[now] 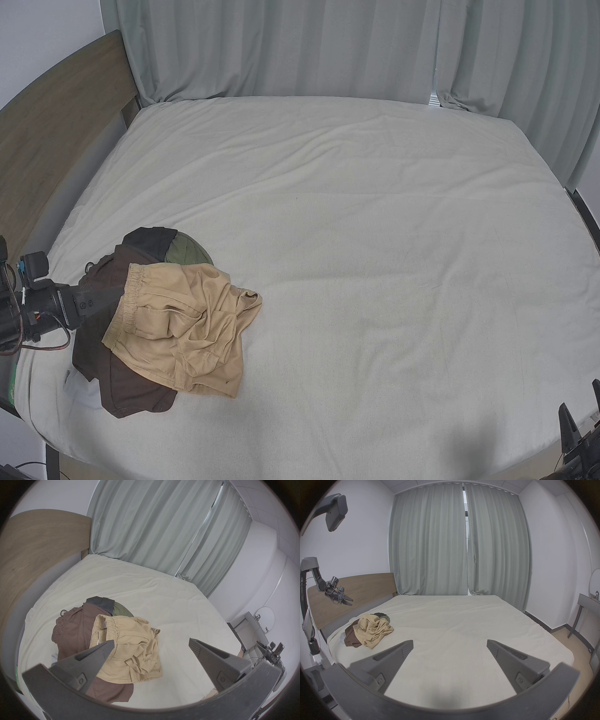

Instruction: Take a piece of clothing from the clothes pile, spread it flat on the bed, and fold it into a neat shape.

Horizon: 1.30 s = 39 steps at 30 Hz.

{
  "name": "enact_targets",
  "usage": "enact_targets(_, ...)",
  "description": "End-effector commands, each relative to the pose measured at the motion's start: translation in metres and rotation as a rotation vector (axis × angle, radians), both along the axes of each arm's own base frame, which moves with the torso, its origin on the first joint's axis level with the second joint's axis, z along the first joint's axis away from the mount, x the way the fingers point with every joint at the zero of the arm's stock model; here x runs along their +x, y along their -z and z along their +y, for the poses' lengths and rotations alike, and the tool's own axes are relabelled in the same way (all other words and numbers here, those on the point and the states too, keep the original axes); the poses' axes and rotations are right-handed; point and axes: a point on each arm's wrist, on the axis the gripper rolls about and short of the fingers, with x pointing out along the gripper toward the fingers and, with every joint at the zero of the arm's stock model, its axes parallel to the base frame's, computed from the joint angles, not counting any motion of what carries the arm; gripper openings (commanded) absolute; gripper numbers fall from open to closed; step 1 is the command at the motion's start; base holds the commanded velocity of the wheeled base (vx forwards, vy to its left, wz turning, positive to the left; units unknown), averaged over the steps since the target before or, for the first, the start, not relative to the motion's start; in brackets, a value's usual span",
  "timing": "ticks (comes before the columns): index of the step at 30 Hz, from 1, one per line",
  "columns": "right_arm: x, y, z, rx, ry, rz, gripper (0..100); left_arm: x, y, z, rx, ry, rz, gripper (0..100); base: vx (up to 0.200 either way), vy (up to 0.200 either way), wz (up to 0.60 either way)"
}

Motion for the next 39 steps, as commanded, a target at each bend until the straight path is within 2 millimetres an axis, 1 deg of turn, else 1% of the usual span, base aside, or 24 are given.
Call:
enact_targets(1,0.000,0.005,0.000,0.000,-0.001,0.006,100,0.019,0.014,0.004,-0.007,0.004,0.066,100,0.000,0.000,0.00)
enact_targets(6,0.000,0.004,0.000,0.001,-0.001,0.004,100,0.031,0.021,0.007,-0.004,0.014,0.092,100,0.000,0.000,0.00)
enact_targets(7,0.000,0.004,0.000,0.001,-0.001,0.004,100,0.031,0.021,0.007,-0.004,0.014,0.092,100,0.000,0.000,0.00)
enact_targets(8,0.000,0.005,0.000,0.001,-0.001,0.004,100,0.038,0.023,0.008,-0.014,0.027,0.095,100,0.000,0.000,0.00)
enact_targets(10,0.000,0.005,0.000,0.001,-0.001,0.004,100,0.044,0.026,0.010,-0.021,0.036,0.097,100,0.000,0.000,0.00)
enact_targets(16,0.000,0.005,0.000,0.001,-0.001,0.004,100,0.060,0.037,0.026,-0.039,0.033,0.111,100,0.000,0.000,0.00)
enact_targets(21,0.000,0.005,0.000,0.003,-0.001,0.005,100,0.064,0.046,0.037,-0.065,0.085,0.114,100,0.000,0.000,0.00)
enact_targets(26,0.000,0.005,0.000,0.003,-0.001,0.005,100,0.072,0.055,0.047,-0.058,0.079,0.126,100,0.000,0.000,0.00)
enact_targets(30,0.000,0.005,0.000,0.003,-0.001,0.005,100,0.078,0.067,0.051,-0.063,0.078,0.154,100,0.000,0.000,0.00)
enact_targets(39,0.000,0.005,0.000,0.003,-0.001,0.006,100,0.099,0.077,0.057,-0.053,0.086,0.130,100,0.000,0.000,0.00)
